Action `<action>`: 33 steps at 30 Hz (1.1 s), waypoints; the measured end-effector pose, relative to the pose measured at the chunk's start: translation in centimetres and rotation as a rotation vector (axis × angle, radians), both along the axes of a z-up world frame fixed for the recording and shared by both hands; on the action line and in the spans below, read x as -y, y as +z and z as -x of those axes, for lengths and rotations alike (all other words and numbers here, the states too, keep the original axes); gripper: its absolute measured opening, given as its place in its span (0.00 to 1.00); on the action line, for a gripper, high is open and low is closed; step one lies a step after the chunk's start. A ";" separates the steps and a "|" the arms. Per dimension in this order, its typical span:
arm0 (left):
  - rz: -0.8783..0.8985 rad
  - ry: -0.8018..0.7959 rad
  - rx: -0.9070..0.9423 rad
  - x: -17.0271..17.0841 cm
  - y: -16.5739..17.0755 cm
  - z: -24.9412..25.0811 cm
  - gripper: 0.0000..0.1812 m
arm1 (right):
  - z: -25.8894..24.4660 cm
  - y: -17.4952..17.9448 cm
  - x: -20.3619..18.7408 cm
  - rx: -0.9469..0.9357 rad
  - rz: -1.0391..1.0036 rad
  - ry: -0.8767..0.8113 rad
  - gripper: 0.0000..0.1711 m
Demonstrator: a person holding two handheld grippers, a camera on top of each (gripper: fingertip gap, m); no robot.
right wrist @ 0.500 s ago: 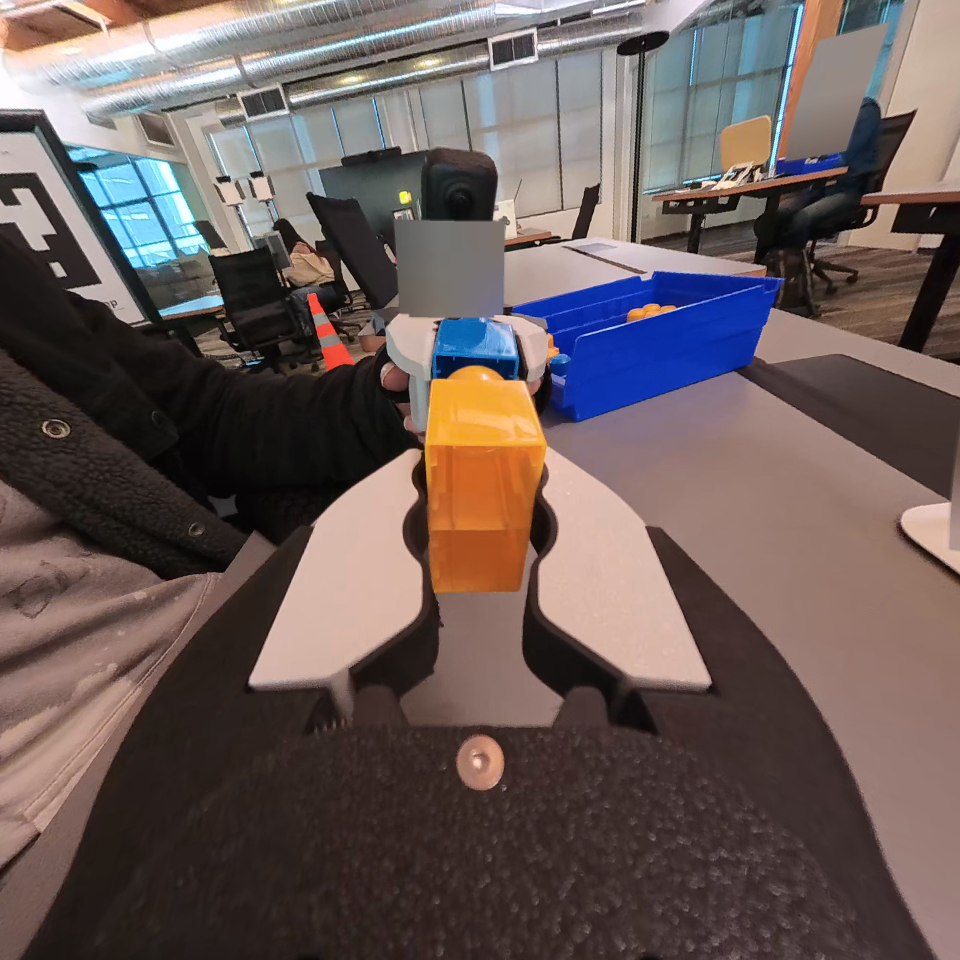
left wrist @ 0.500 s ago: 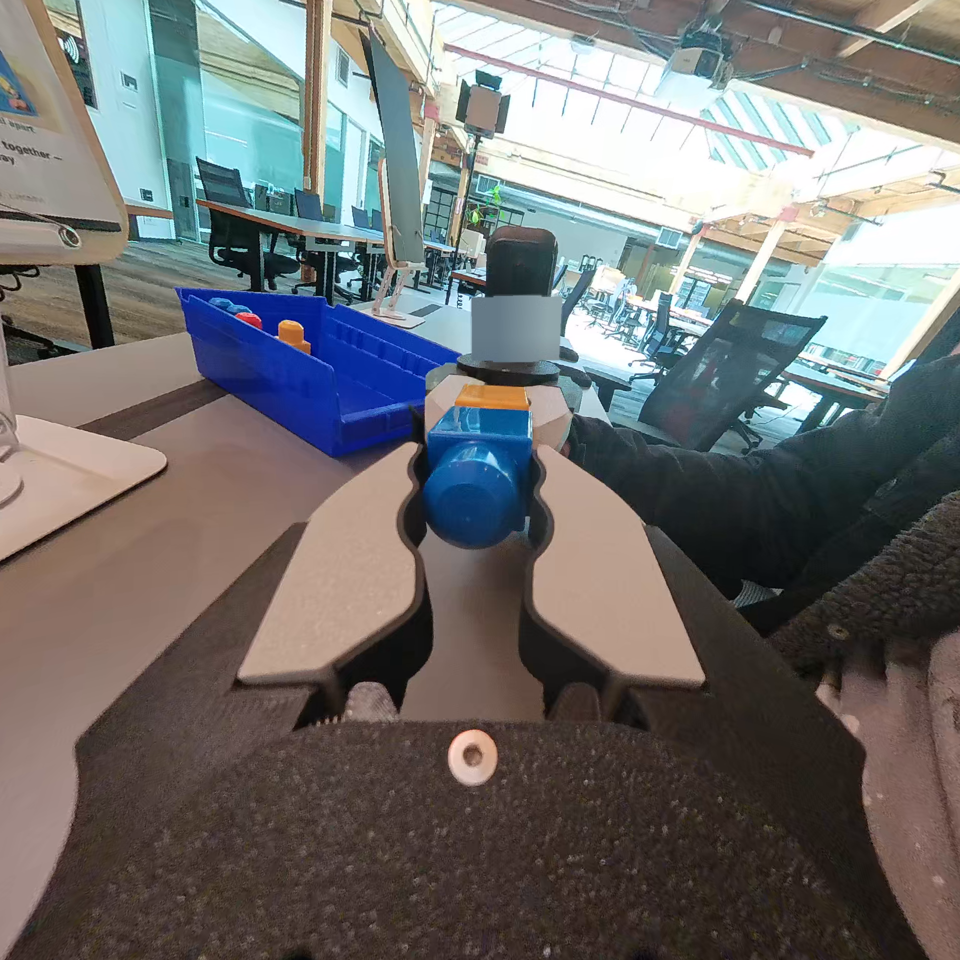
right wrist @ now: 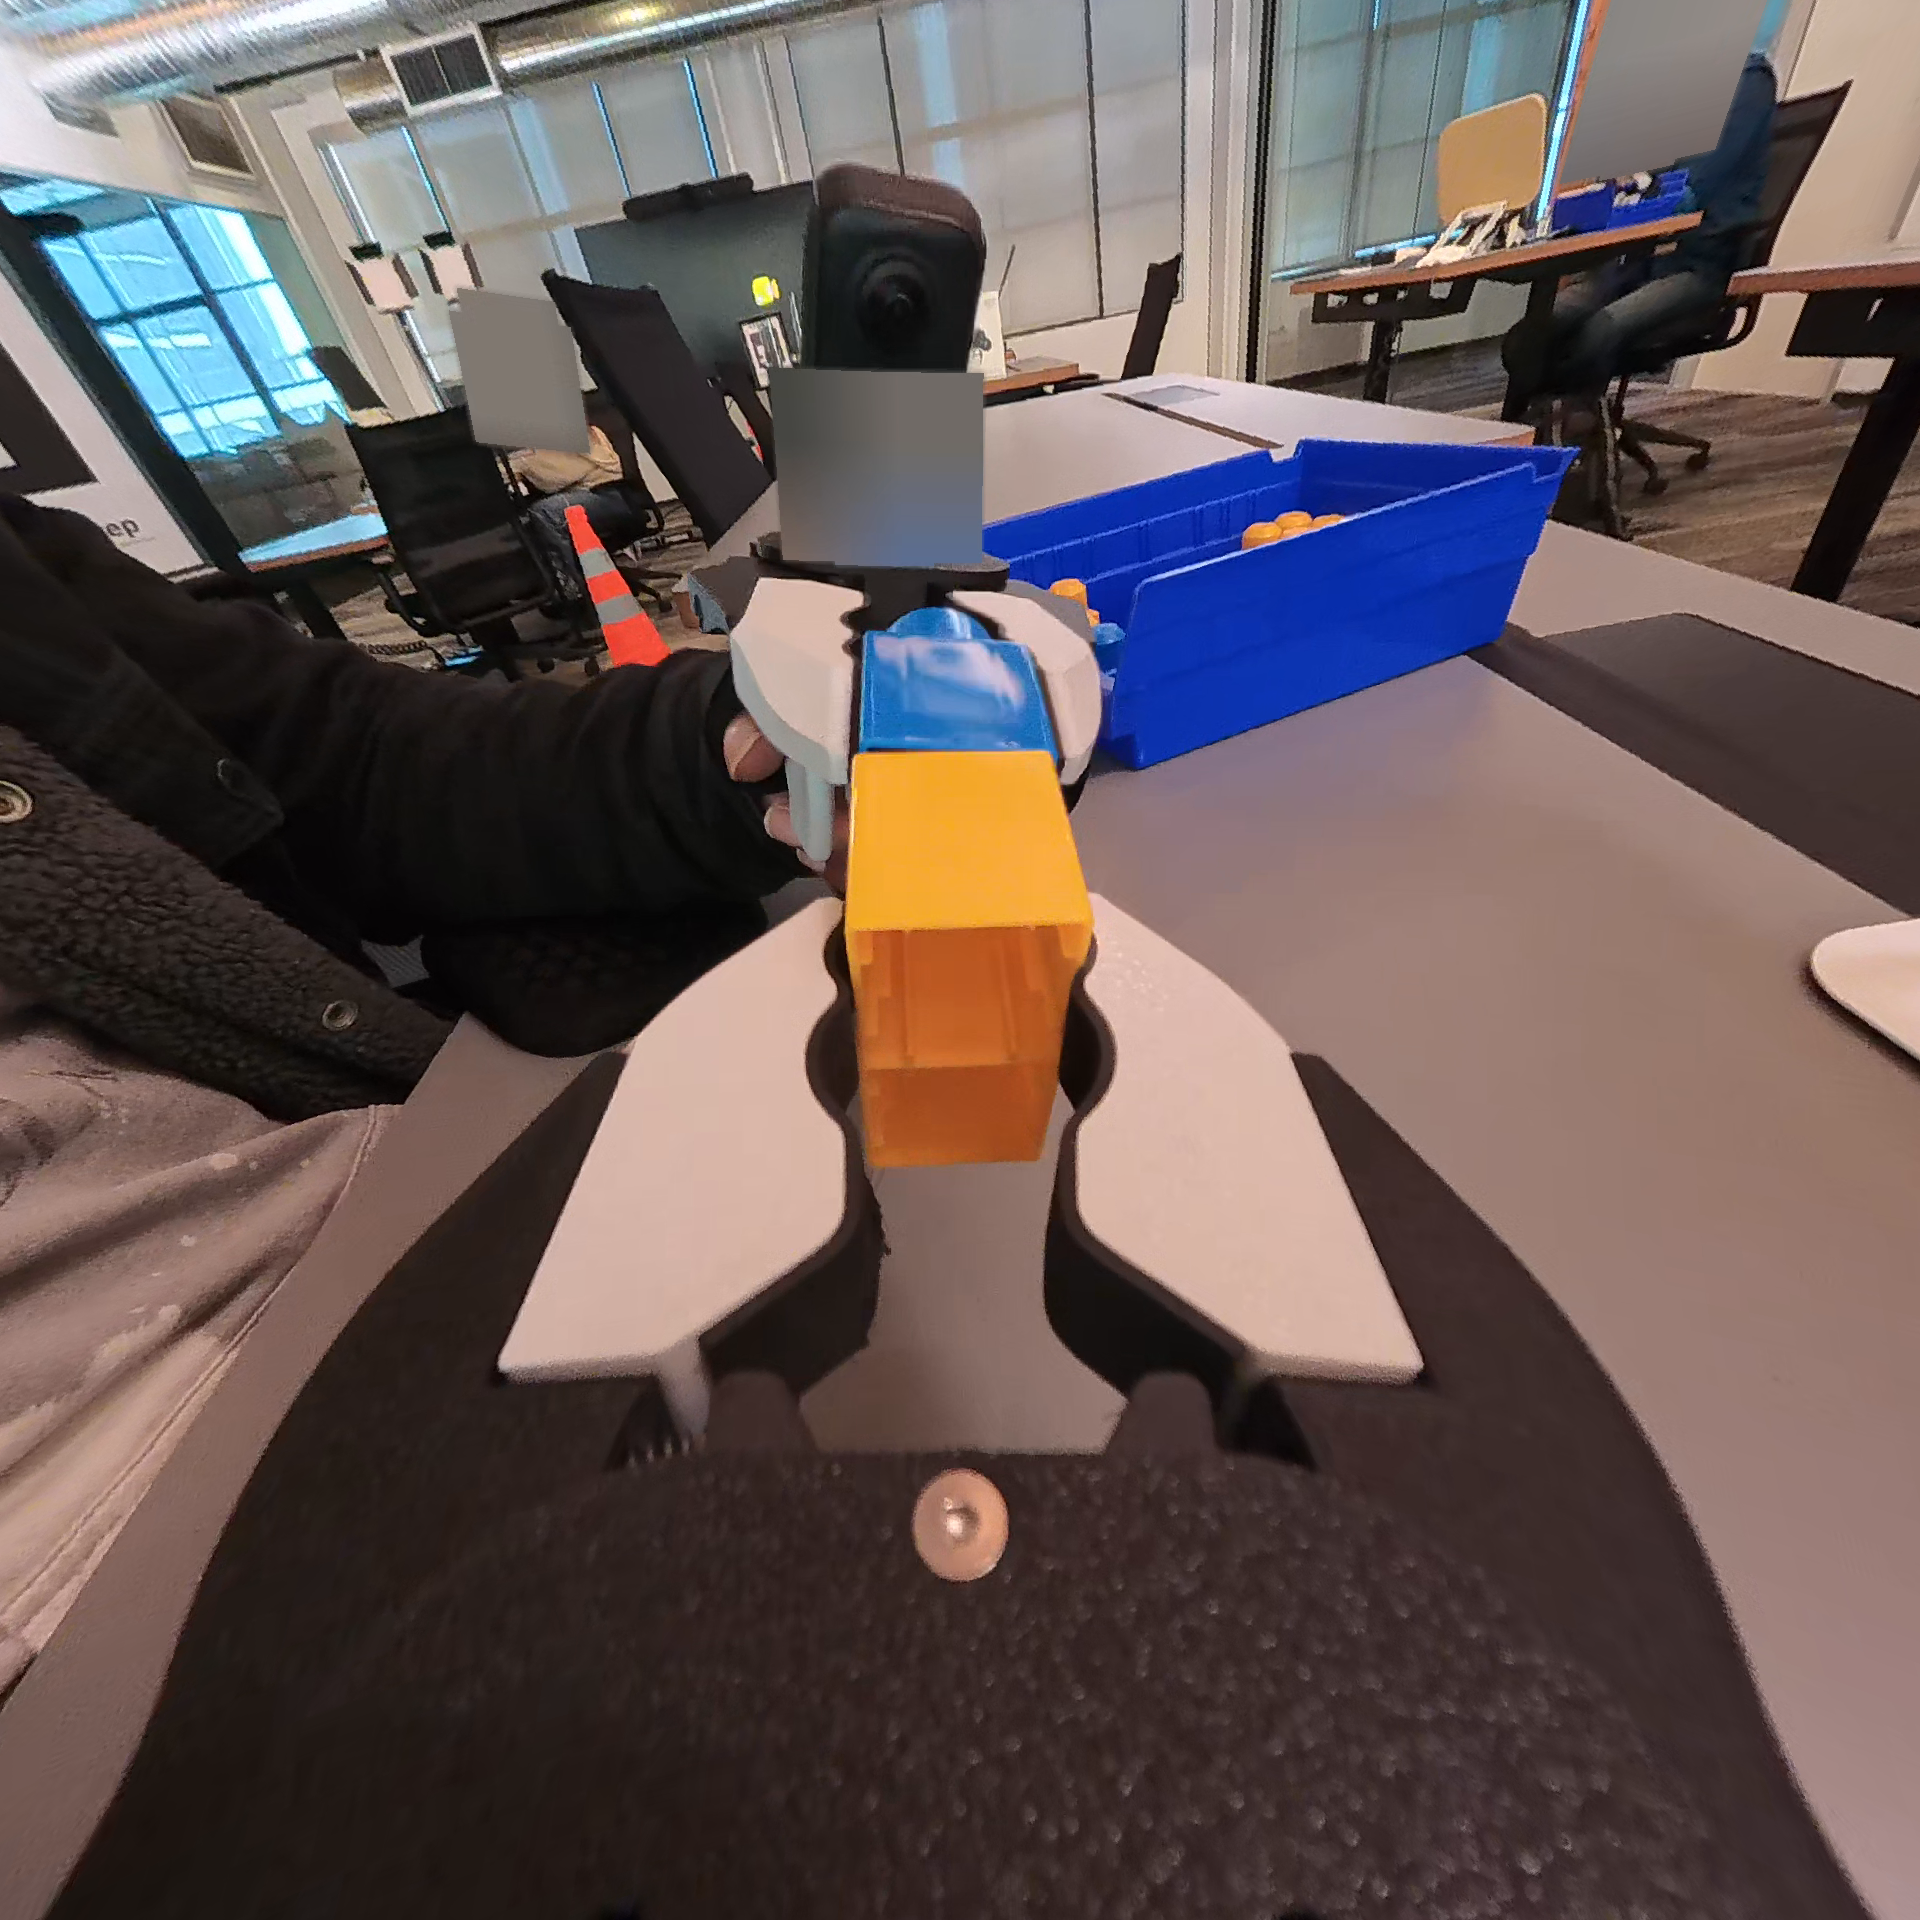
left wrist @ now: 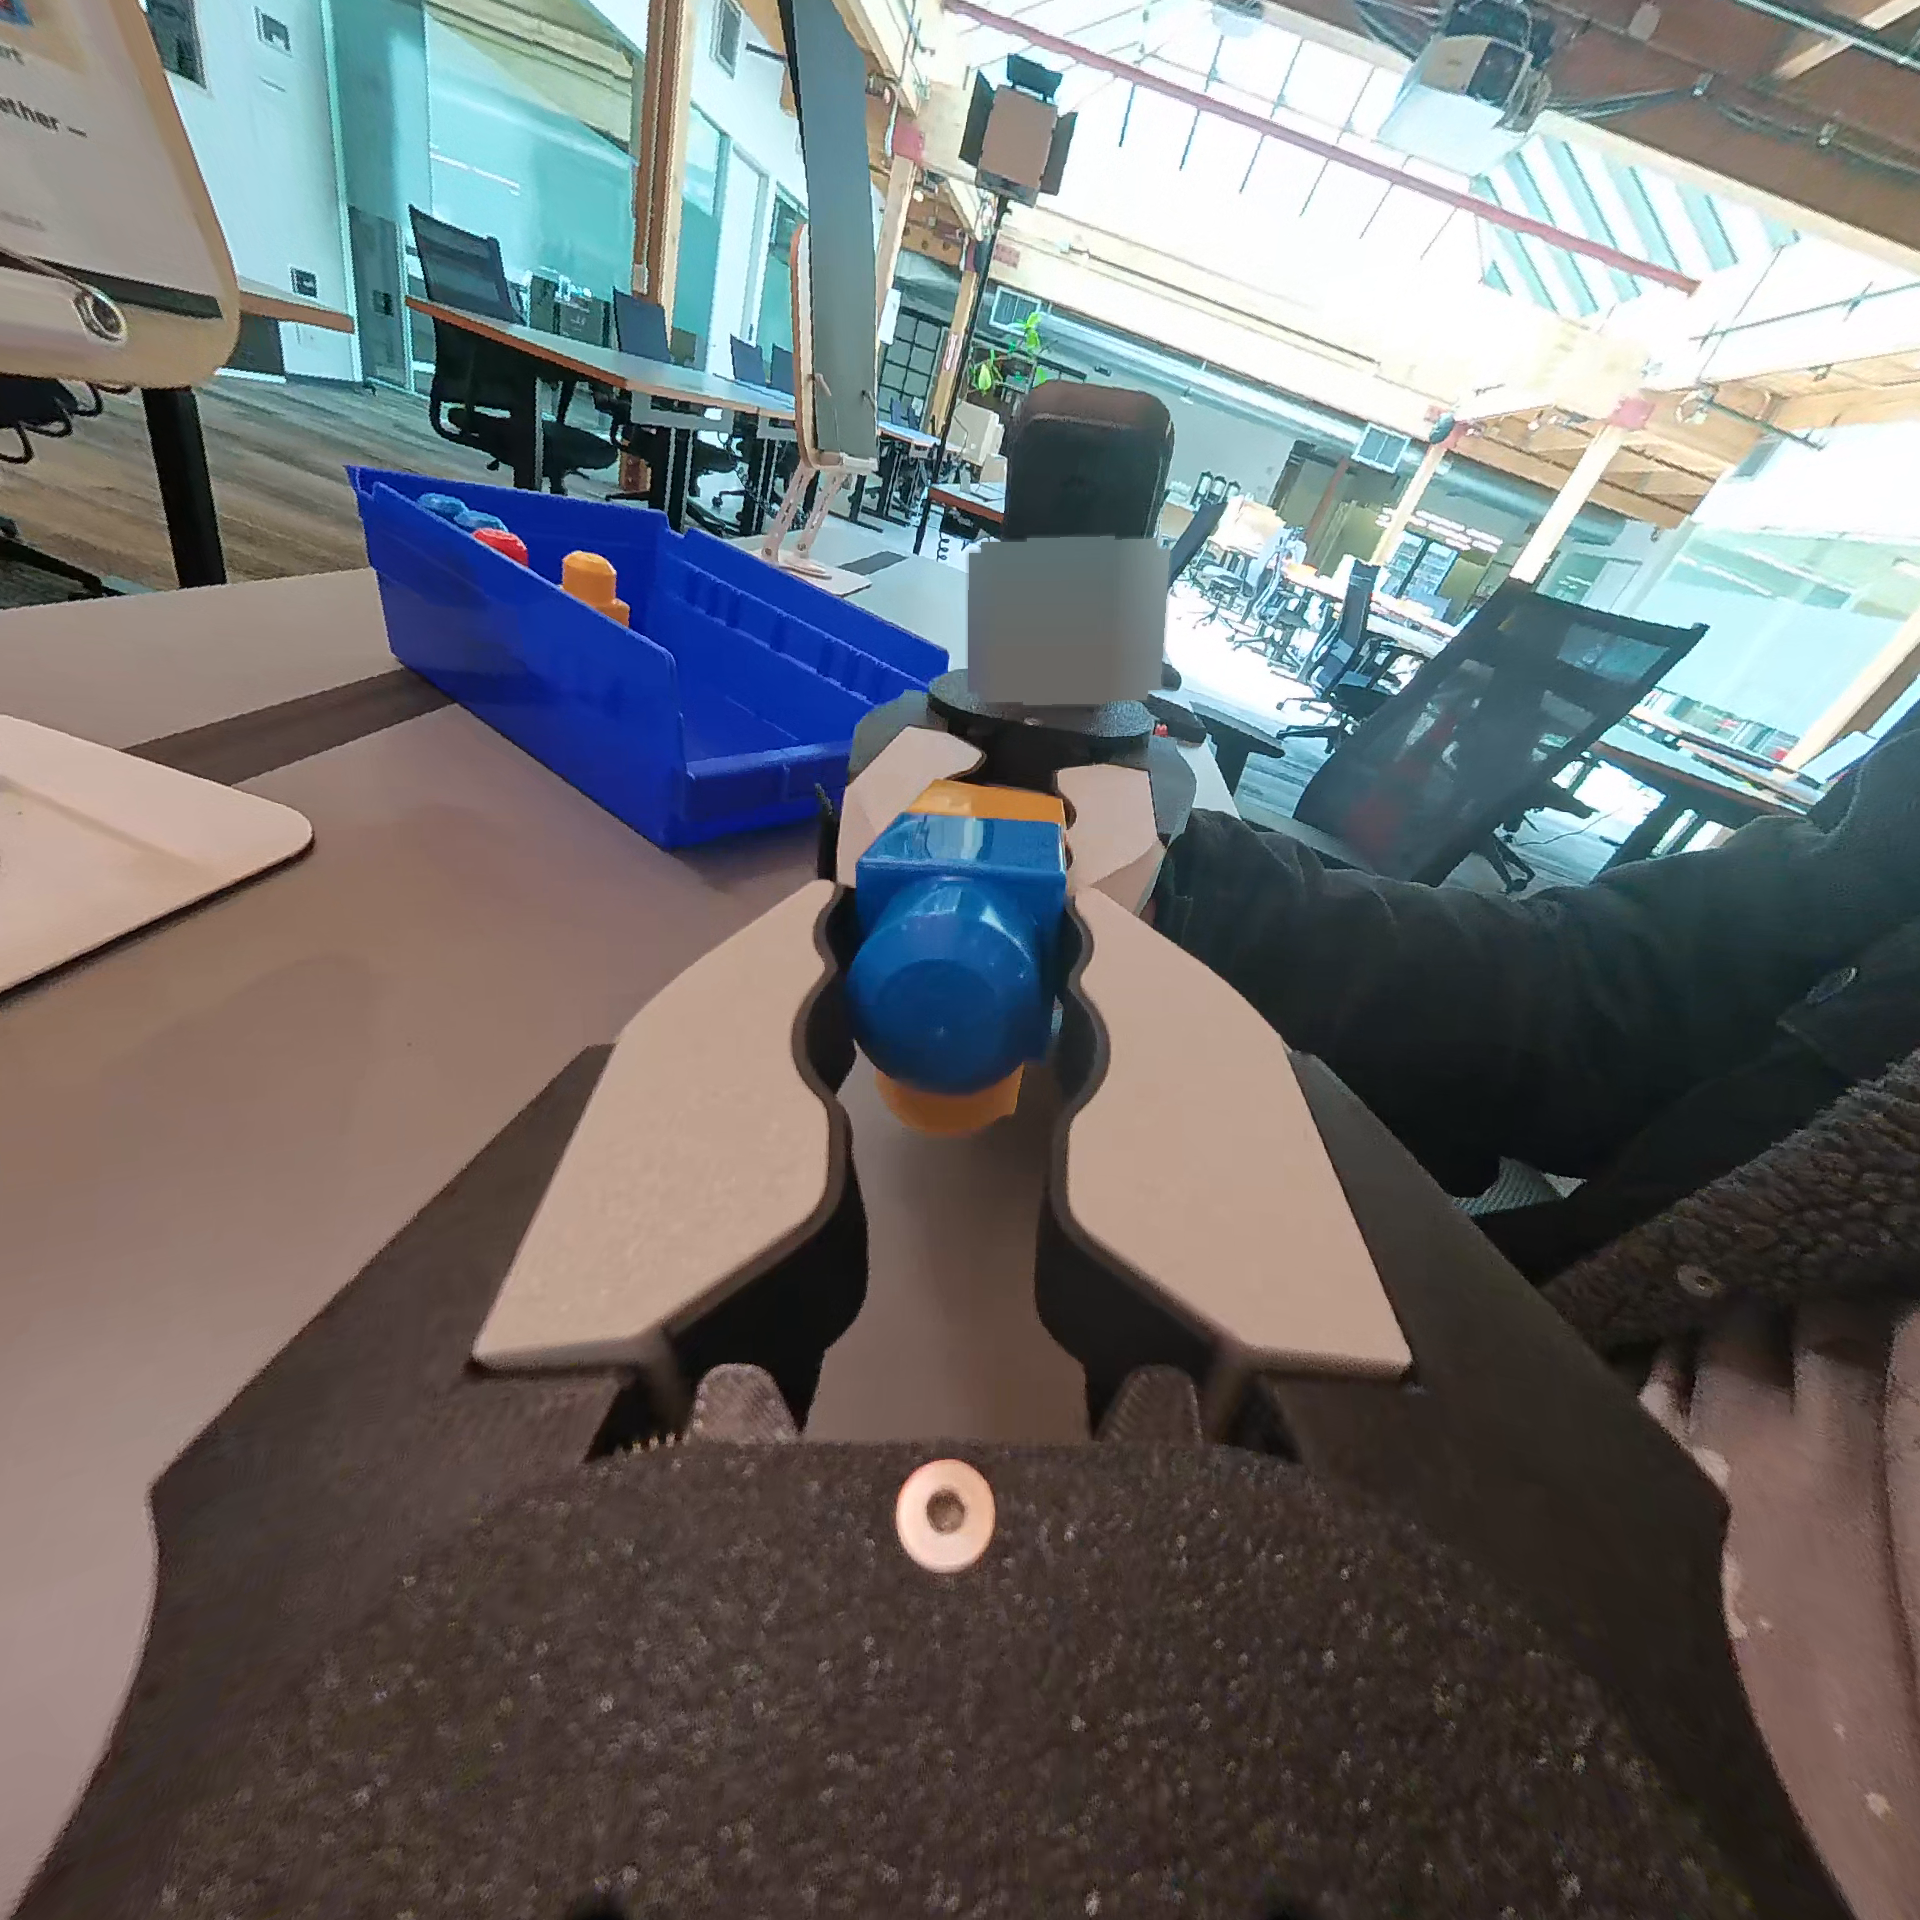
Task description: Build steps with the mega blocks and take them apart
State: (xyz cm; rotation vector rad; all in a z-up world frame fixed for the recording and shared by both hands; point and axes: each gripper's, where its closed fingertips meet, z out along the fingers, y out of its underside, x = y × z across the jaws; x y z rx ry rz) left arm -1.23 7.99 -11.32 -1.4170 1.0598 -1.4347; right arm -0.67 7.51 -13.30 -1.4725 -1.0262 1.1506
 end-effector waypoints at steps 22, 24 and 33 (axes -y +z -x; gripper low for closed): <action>-0.181 -0.034 -0.101 1.0 -1.2 0.5 0.20 | 0.4 -0.9 0.8 0.061 0.000 0.047 0.21; -0.176 -0.020 -0.055 0.8 -0.5 0.5 0.21 | 0.3 0.2 0.7 0.002 -0.009 0.042 0.21; -0.038 -0.013 0.055 1.2 -0.3 -1.2 0.28 | -2.3 6.8 -0.6 -0.452 -0.015 -0.069 0.21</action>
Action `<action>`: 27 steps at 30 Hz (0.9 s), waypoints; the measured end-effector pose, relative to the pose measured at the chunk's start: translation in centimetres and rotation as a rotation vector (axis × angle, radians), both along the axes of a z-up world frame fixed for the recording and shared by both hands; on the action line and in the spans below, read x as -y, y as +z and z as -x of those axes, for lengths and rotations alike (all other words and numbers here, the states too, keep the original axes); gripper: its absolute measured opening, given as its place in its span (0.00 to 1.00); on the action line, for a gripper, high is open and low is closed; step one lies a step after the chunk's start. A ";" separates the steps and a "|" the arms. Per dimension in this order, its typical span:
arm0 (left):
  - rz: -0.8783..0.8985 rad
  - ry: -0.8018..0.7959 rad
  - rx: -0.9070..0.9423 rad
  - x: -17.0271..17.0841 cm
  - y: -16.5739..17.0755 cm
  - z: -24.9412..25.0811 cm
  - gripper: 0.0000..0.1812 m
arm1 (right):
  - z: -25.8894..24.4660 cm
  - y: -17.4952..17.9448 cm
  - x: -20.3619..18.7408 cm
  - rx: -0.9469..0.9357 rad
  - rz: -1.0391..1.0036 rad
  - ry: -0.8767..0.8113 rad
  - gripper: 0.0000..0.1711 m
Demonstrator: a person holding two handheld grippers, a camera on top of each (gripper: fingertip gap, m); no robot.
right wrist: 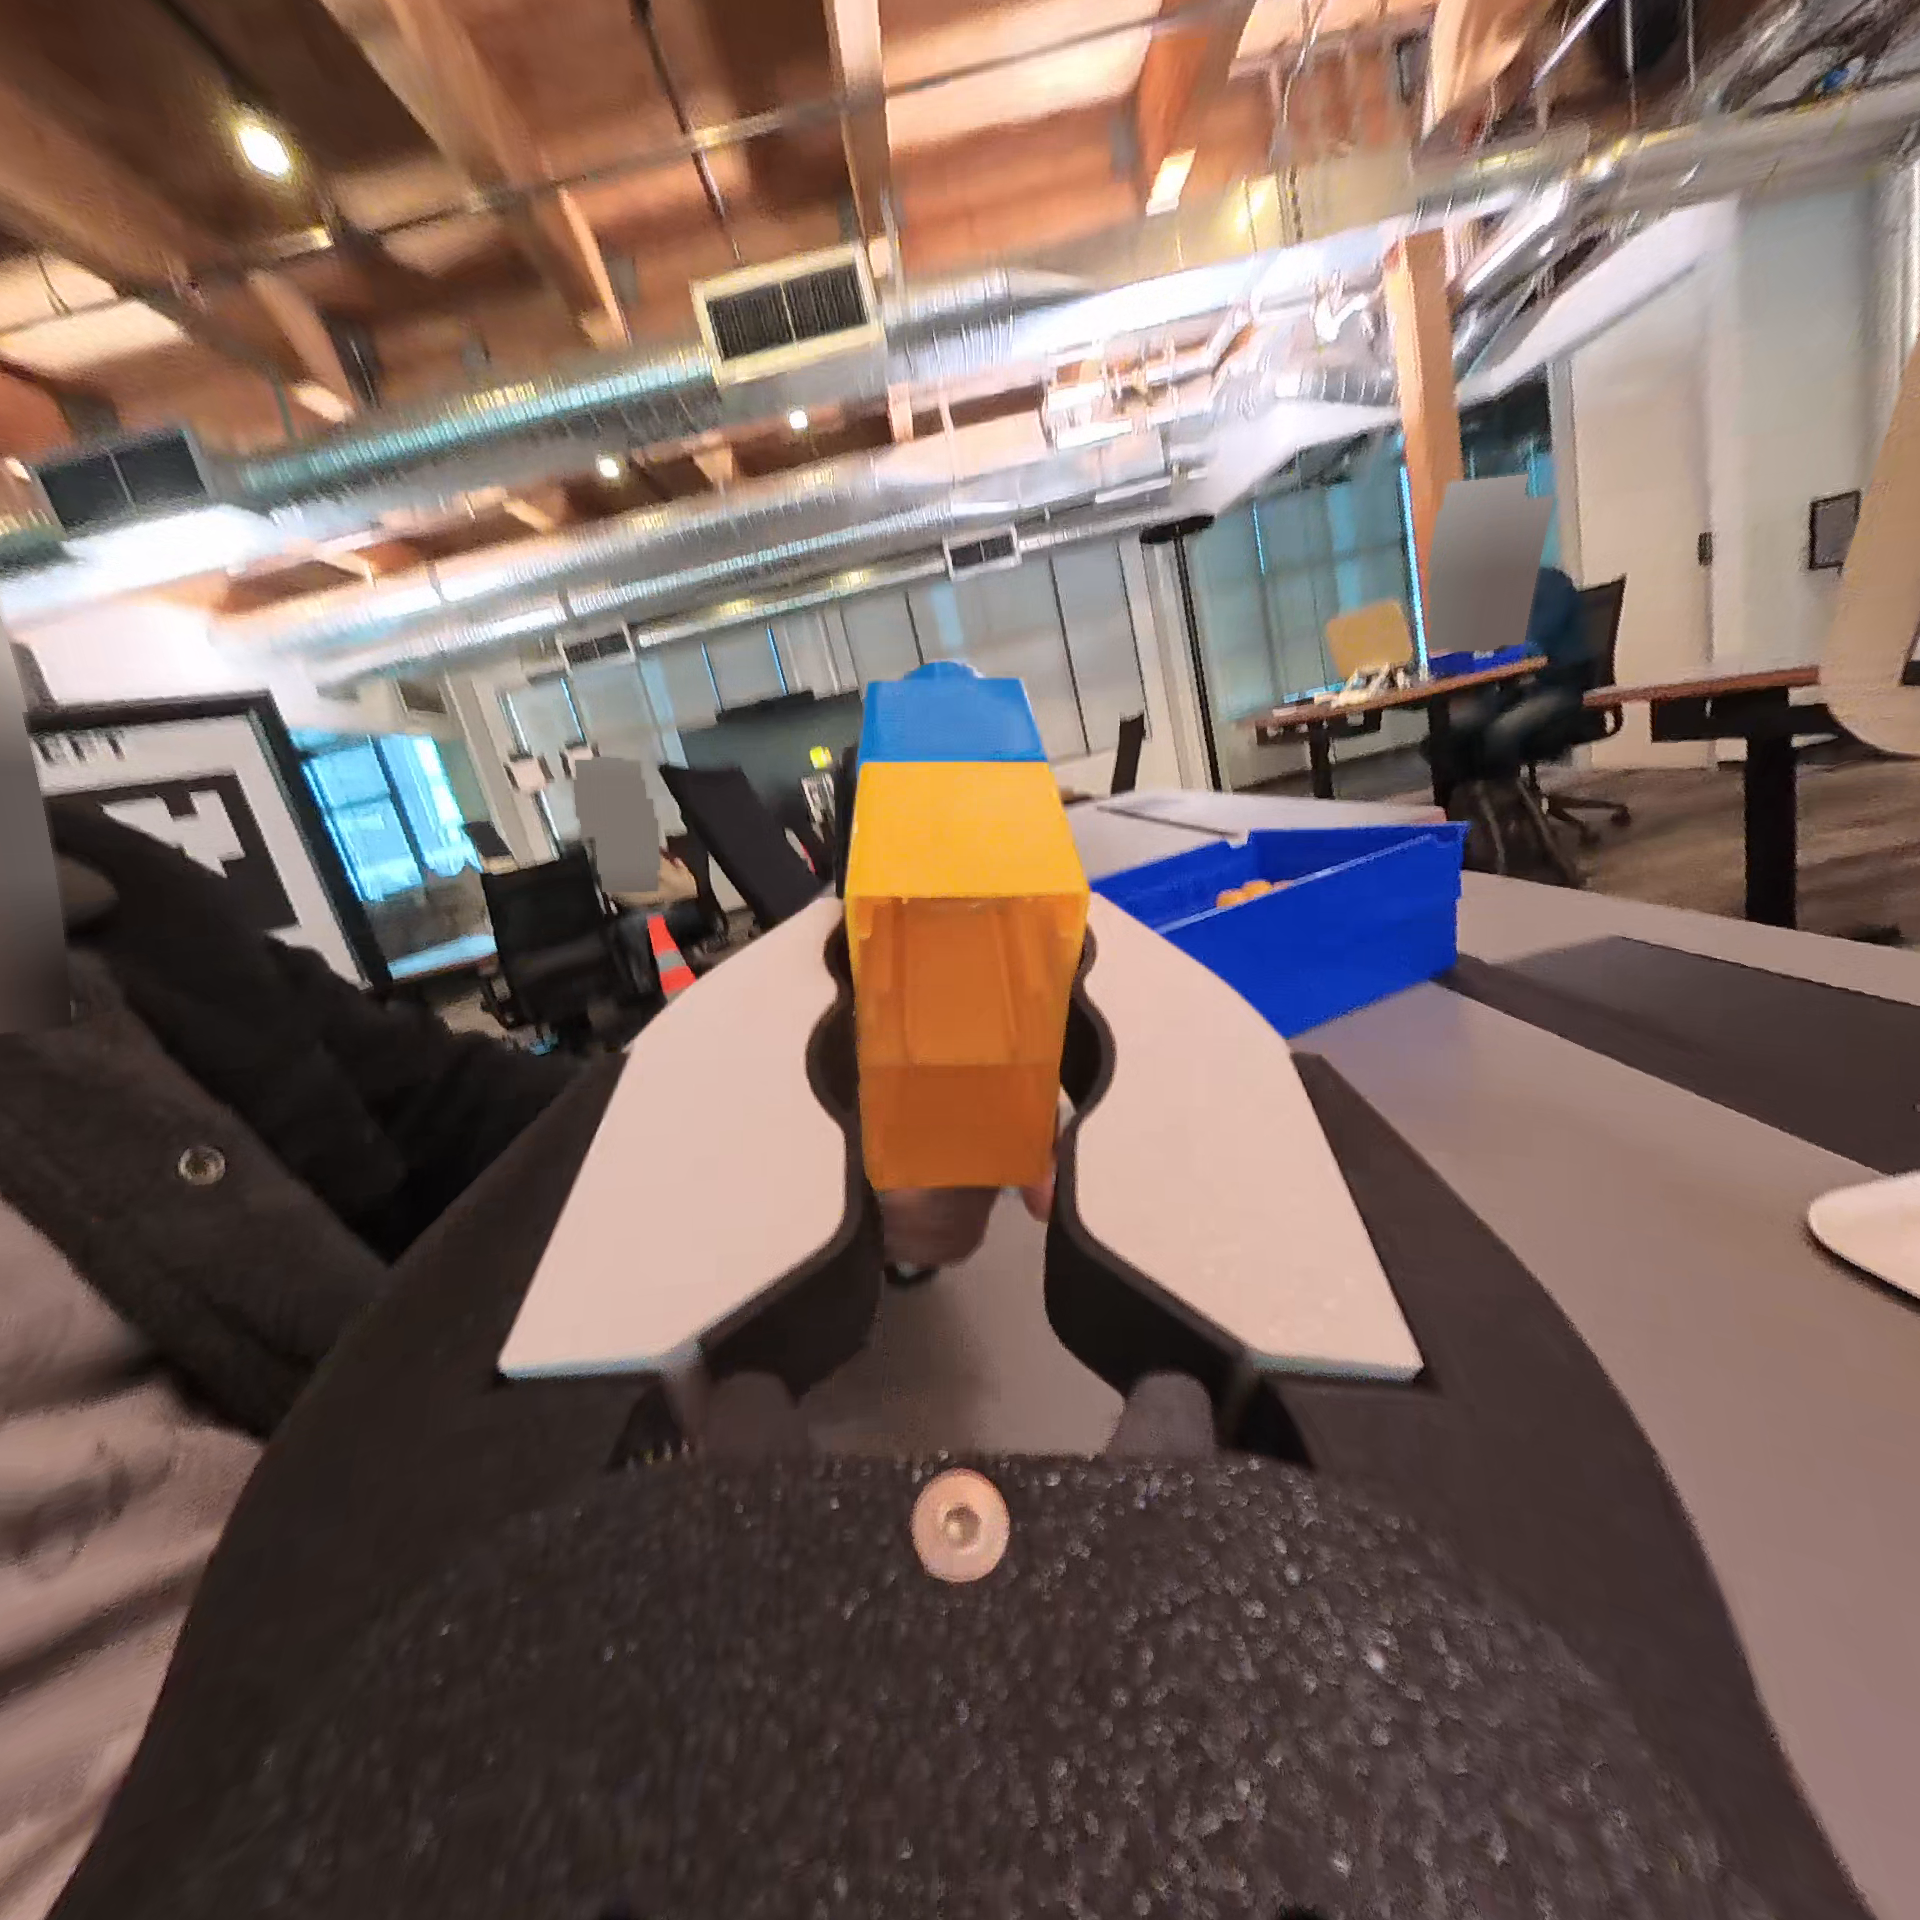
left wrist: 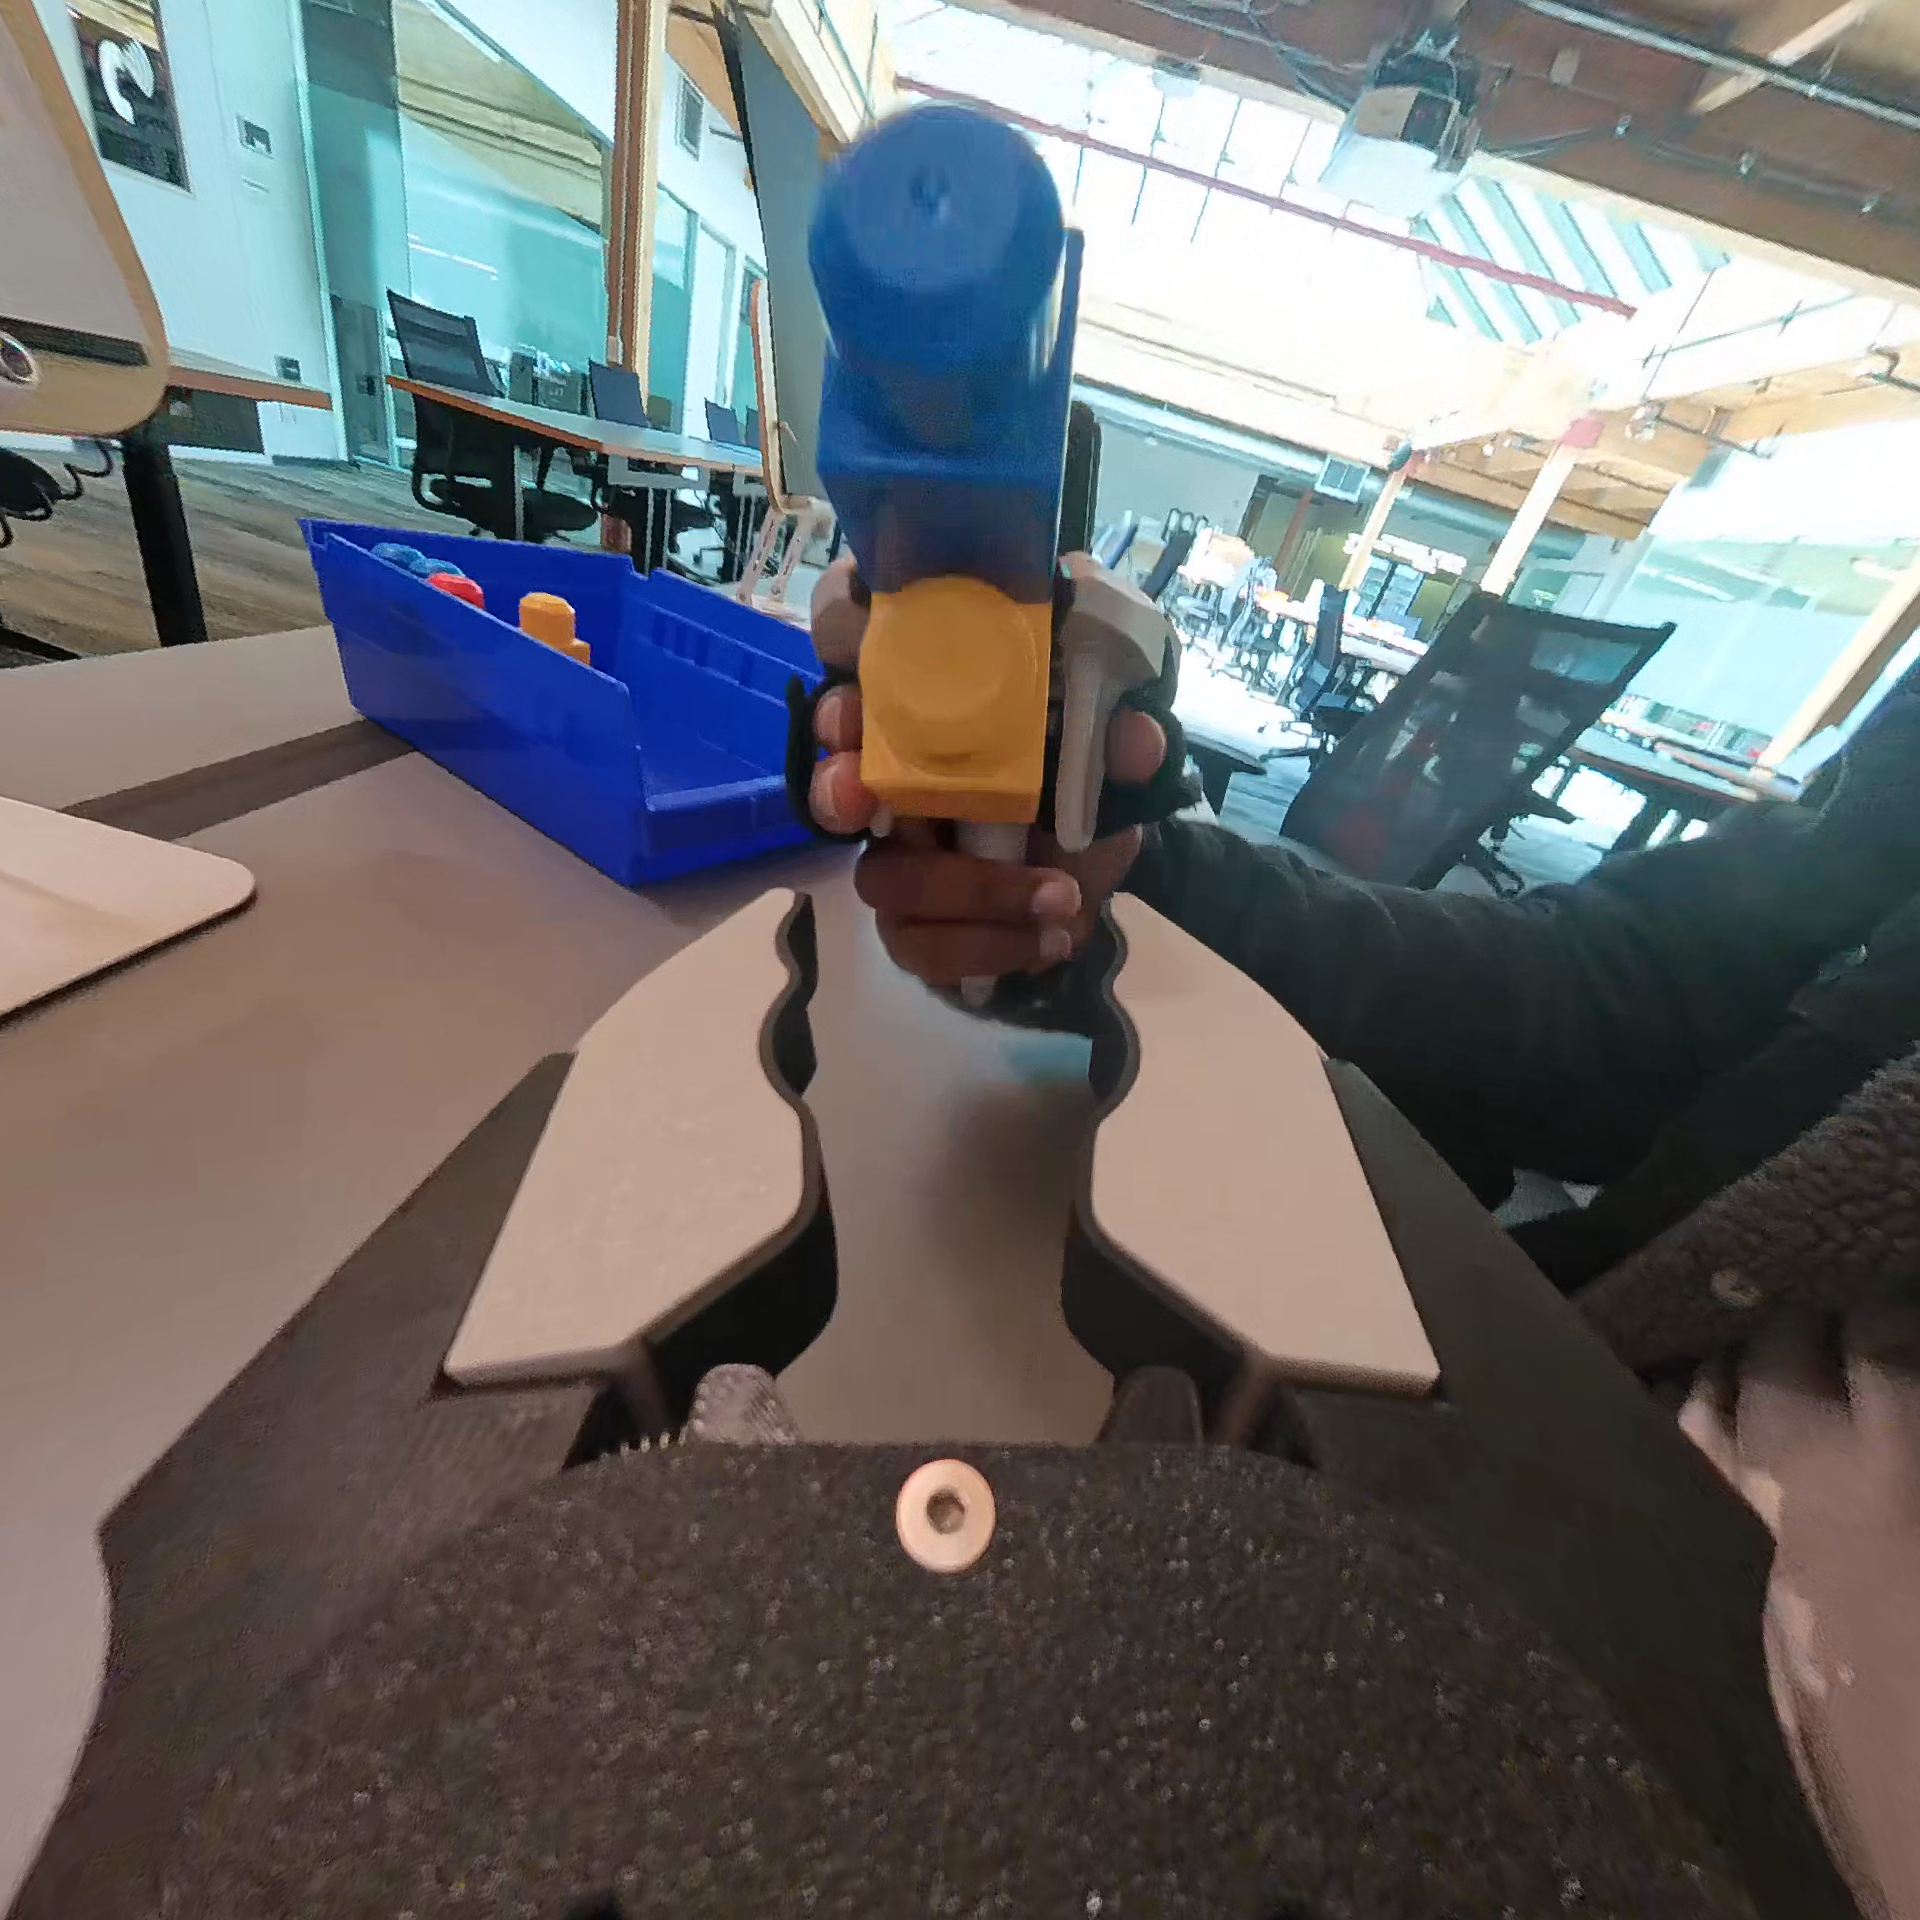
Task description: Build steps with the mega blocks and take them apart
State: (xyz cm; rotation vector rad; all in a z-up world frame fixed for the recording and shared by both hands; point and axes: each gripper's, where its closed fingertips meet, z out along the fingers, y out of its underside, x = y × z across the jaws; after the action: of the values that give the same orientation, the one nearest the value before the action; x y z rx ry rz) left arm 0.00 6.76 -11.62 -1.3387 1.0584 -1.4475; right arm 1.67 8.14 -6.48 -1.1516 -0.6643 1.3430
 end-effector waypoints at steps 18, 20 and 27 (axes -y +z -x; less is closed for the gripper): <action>-0.146 0.003 -0.162 0.3 -0.4 0.8 0.19 | 2.7 -6.0 1.8 0.473 -0.070 0.091 0.21; -0.159 -0.007 -0.206 0.3 -1.0 1.0 0.19 | 2.7 -6.9 1.8 0.527 -0.066 0.091 0.21; -0.230 0.048 -0.451 -1.2 -4.2 2.2 0.20 | -0.3 -7.0 0.9 0.702 -0.055 -0.006 0.26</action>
State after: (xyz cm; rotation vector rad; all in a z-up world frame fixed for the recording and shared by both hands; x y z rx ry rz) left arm -2.24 7.96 -15.84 -1.5442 1.4219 -0.9710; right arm 1.96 7.20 -13.47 -1.5864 -1.1847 0.8868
